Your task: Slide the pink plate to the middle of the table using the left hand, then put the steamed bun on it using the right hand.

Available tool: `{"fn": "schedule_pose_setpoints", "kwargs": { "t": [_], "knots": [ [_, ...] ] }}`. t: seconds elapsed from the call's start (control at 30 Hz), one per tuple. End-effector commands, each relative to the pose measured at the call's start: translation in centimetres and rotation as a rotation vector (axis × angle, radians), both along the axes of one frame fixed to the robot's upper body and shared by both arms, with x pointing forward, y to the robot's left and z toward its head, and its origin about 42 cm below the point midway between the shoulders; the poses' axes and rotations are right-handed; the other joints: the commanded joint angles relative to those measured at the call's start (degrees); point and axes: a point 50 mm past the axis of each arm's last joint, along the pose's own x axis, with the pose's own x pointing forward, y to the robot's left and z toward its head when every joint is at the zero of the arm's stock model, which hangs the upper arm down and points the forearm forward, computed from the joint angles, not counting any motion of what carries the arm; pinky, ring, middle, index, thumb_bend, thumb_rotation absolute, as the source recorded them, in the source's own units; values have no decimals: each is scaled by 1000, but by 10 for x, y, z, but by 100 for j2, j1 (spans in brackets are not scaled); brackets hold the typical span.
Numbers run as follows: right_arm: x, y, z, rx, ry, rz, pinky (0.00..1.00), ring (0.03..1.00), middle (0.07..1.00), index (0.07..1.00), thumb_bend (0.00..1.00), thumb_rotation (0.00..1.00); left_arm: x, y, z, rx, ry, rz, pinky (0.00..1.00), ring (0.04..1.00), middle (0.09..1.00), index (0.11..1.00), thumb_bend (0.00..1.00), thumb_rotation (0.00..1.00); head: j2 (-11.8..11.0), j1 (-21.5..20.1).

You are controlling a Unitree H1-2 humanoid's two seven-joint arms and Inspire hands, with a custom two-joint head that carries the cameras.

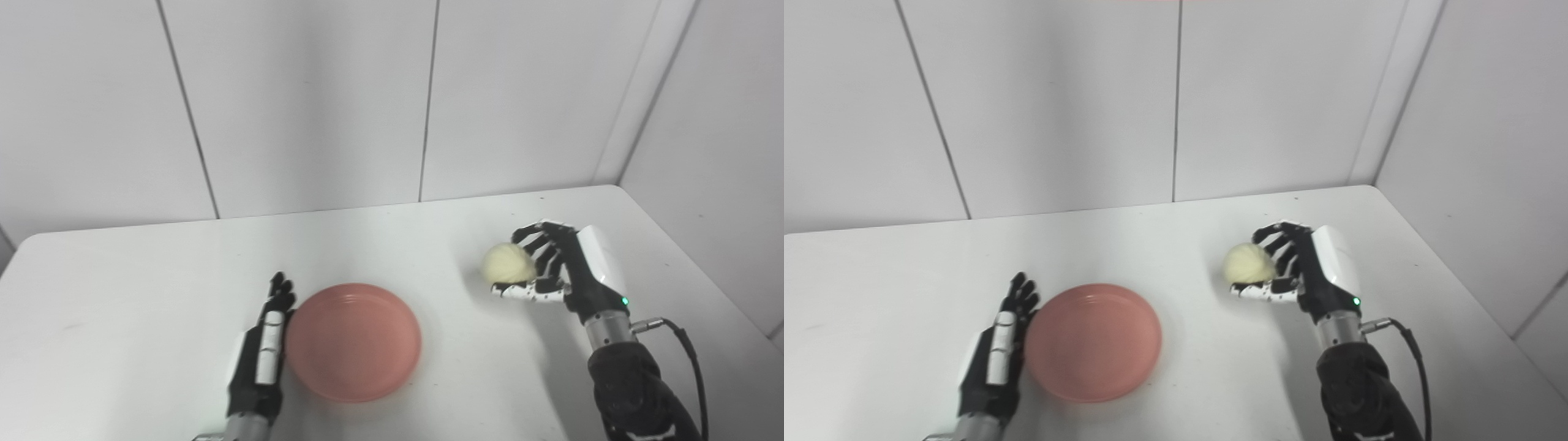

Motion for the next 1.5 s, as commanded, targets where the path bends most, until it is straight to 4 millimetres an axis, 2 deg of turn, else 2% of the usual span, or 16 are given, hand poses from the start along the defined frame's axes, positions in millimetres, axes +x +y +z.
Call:
{"fn": "schedule_pose_setpoints", "kwargs": {
  "t": [0.0,0.13,0.2,0.33,0.37,0.53,0.6,0.67,0.7,0.73,0.8,0.97,1.13,1.3,1.37,1.47],
  "knots": [
    [3,14,26,-9,-104,96,172,241,424,509,523,0,-4,-9,-10,7,9,9,1000,1000,1000,1000,539,1000,0,111],
    [3,36,31,19,-104,180,183,256,426,510,523,0,-3,-14,-13,13,7,12,1000,1000,1000,1000,557,1000,-13,236],
    [3,51,36,18,-114,229,134,206,409,508,521,0,-3,-16,-14,10,12,12,1000,1000,1000,1000,567,1000,-15,293],
    [5,75,40,12,-113,297,141,205,404,508,520,0,-2,-19,-14,15,5,13,1000,1000,1000,1000,574,1000,-8,411],
    [7,79,39,10,-114,312,131,193,437,495,524,0,-2,-20,-14,13,5,13,1000,1000,1000,1000,574,1000,0,449],
    [17,95,31,-15,-97,371,125,182,471,483,527,0,0,-24,-15,10,7,16,1000,1000,1000,1000,603,1000,29,485],
    [22,103,26,-13,-72,403,175,235,419,504,522,0,1,-24,-15,12,9,14,1000,1000,1000,1000,617,1000,42,484],
    [25,107,22,-14,-58,423,188,247,408,509,521,0,1,-25,-15,10,8,15,1000,1000,1000,1000,622,1000,51,487],
    [27,109,19,-19,-55,430,186,243,447,494,525,0,1,-25,-15,9,6,15,1000,1000,1000,1000,624,1000,53,489],
    [28,111,16,-24,-53,440,181,240,426,504,523,0,0,-25,-14,17,2,16,1000,1000,1000,1000,620,1000,67,490],
    [31,115,10,-41,-47,449,152,210,462,488,527,0,-1,-25,-13,21,-4,22,1000,1000,1000,1000,598,1000,75,481],
    [35,123,-6,-120,-6,440,126,187,470,484,528,0,0,-24,-12,15,-5,23,1000,1000,1000,1000,583,1000,99,464],
    [38,121,-19,-186,40,448,241,314,412,513,518,0,0,-25,-11,11,-8,24,1000,1000,1000,1000,572,1000,130,481],
    [38,118,-30,-229,54,437,202,274,466,488,524,0,-1,-24,-10,14,-4,19,1000,1000,1000,1000,572,1000,153,483],
    [37,117,-34,-249,42,426,268,350,436,514,519,0,-1,-24,-10,20,-2,21,1000,1000,1000,1000,594,1000,164,479],
    [36,116,-37,-279,16,424,445,529,476,513,520,0,-2,-23,-10,33,-10,26,1000,1000,1000,1000,593,1000,160,471]
  ]
}}
